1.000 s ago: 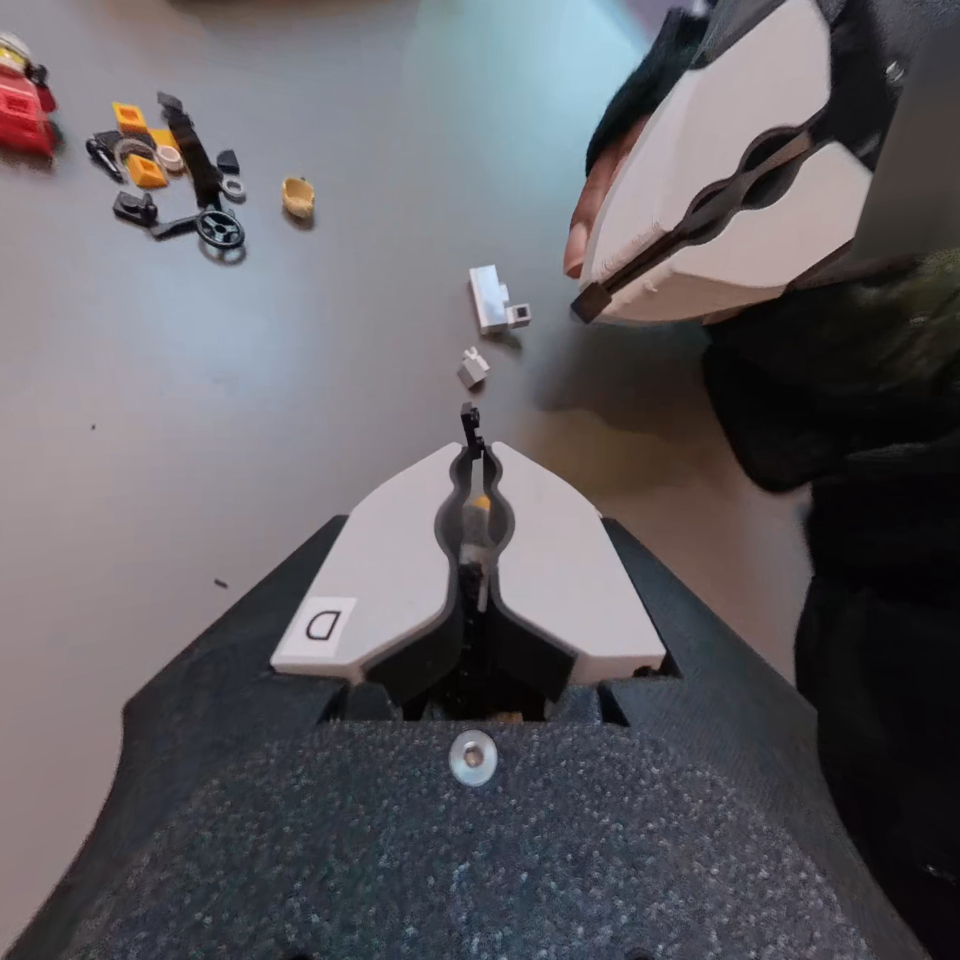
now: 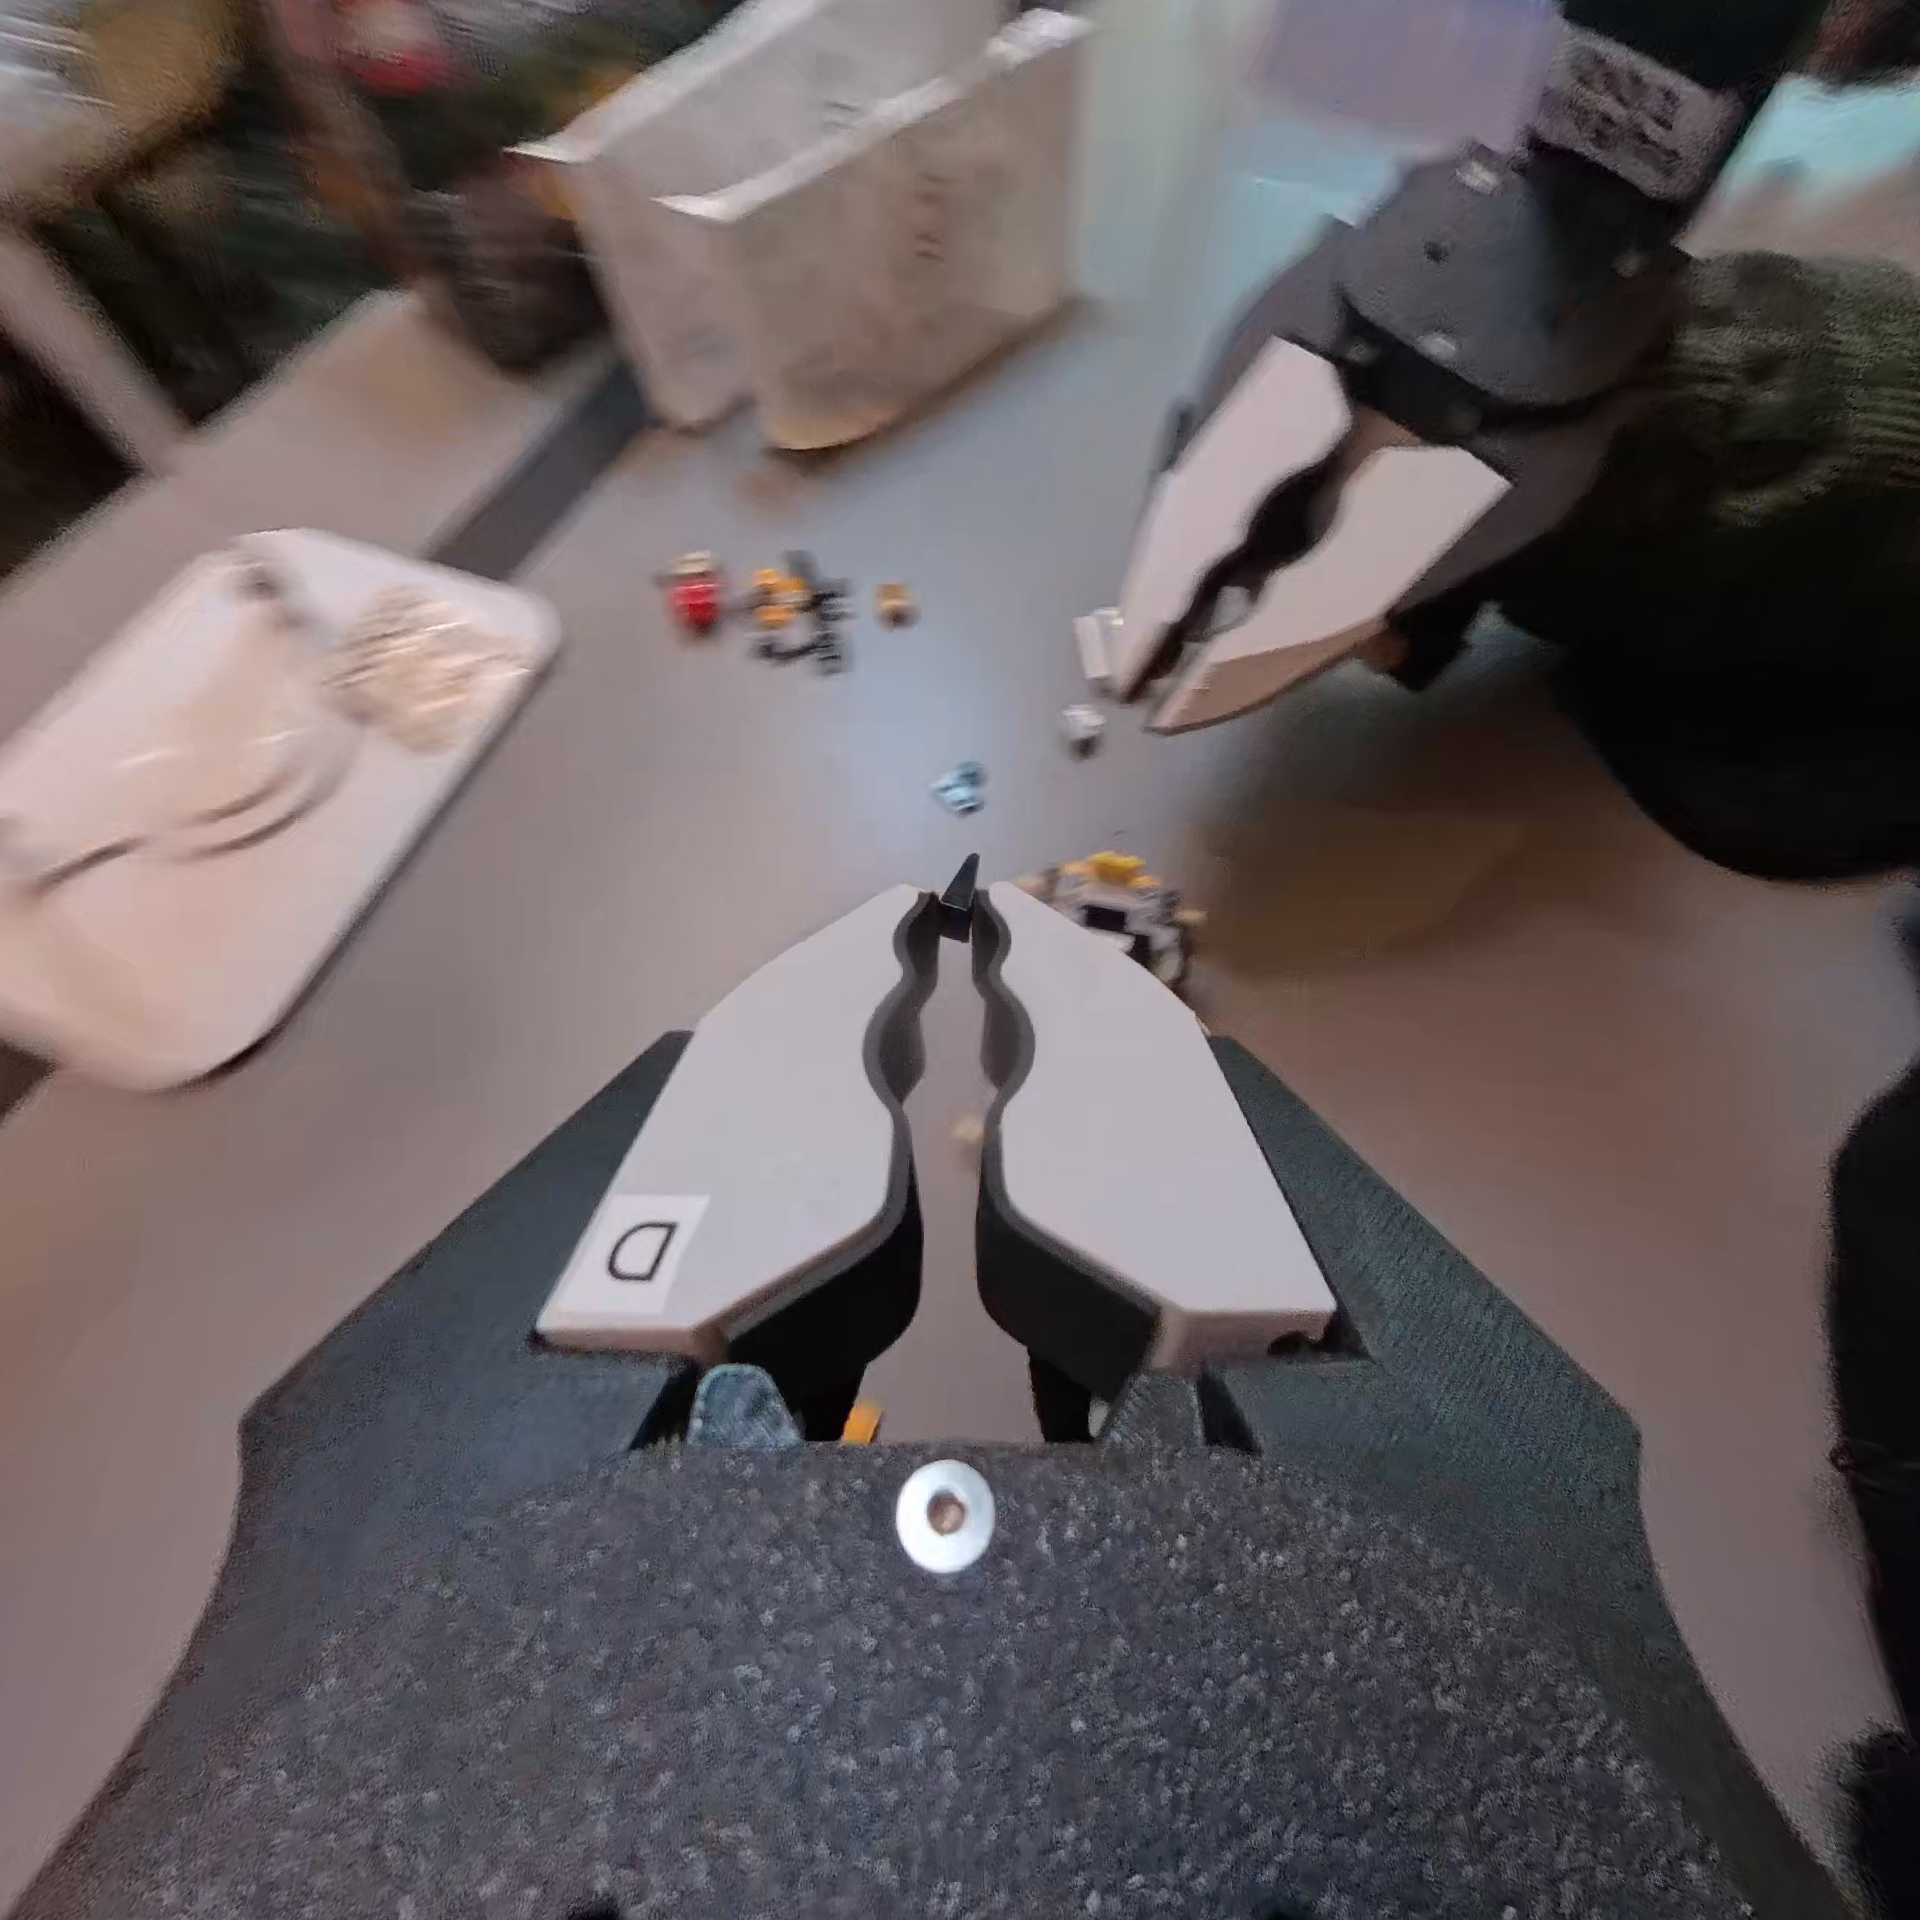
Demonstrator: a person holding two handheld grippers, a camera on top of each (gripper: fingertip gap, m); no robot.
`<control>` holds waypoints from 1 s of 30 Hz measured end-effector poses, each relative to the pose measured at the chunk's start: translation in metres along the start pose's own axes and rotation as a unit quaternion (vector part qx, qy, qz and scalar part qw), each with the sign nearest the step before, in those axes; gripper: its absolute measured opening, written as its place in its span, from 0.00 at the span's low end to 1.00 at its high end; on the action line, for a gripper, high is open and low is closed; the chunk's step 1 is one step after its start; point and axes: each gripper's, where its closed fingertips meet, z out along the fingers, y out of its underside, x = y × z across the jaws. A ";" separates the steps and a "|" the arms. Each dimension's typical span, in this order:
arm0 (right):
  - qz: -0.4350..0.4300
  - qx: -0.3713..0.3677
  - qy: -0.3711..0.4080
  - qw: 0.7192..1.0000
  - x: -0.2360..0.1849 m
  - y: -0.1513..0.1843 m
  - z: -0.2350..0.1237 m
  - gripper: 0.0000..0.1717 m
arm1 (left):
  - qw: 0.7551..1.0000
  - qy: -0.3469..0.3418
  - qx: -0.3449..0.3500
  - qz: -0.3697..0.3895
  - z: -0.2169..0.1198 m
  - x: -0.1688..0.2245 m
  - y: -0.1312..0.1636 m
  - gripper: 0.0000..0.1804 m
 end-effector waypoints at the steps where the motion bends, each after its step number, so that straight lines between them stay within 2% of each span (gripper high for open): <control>1: -0.003 -0.011 -0.002 1.000 -0.001 0.004 0.002 0.04 | 0.999 -0.049 0.009 -0.014 -0.027 -0.014 0.002 0.03; 3: -0.006 -0.031 -0.016 0.999 -0.007 0.012 0.008 0.06 | 0.986 -0.156 0.010 -0.055 -0.084 -0.043 0.019 0.03; 5: -0.007 -0.058 -0.037 0.998 -0.016 0.022 0.016 0.07 | 0.960 -0.256 -0.011 -0.110 -0.139 -0.070 0.054 0.03; 6: -0.012 -0.074 -0.044 0.996 -0.019 0.027 0.020 0.07 | 0.945 -0.295 -0.020 -0.138 -0.162 -0.080 0.073 0.03; 8: -0.024 -0.107 -0.045 0.993 -0.021 0.035 0.028 0.06 | 0.924 -0.322 -0.040 -0.202 -0.190 -0.089 0.113 0.03; 10: -0.043 -0.139 -0.046 0.988 -0.022 0.042 0.034 0.06 | 0.911 -0.330 -0.060 -0.241 -0.199 -0.090 0.144 0.04; 12: -0.066 -0.158 -0.061 0.983 -0.024 0.044 0.037 0.06 | 0.902 -0.339 -0.066 -0.260 -0.202 -0.090 0.159 0.08; 16: -0.086 -0.192 -0.123 0.970 -0.029 0.045 0.034 0.06 | 0.892 -0.362 -0.056 -0.265 -0.208 -0.095 0.163 0.24; 19: -0.096 -0.207 -0.161 0.960 -0.028 0.042 0.034 0.06 | 0.890 -0.374 -0.052 -0.255 -0.212 -0.098 0.157 0.29; 21: -0.096 -0.220 -0.187 0.953 -0.030 0.043 0.036 0.06 | 0.913 -0.344 0.000 -0.221 -0.201 -0.089 0.128 0.25; 24: -0.094 -0.245 -0.224 0.939 -0.035 0.045 0.039 0.07 | 0.965 -0.207 0.073 -0.145 -0.146 -0.044 0.067 0.24; 27: -0.100 -0.277 -0.248 0.923 -0.040 0.049 0.042 0.08 | 0.993 -0.094 0.037 -0.065 -0.073 -0.002 0.047 0.33; 30: -0.106 -0.302 -0.255 0.912 -0.040 0.052 0.042 0.08 | 0.999 -0.032 -0.032 0.015 -0.006 0.018 0.057 0.40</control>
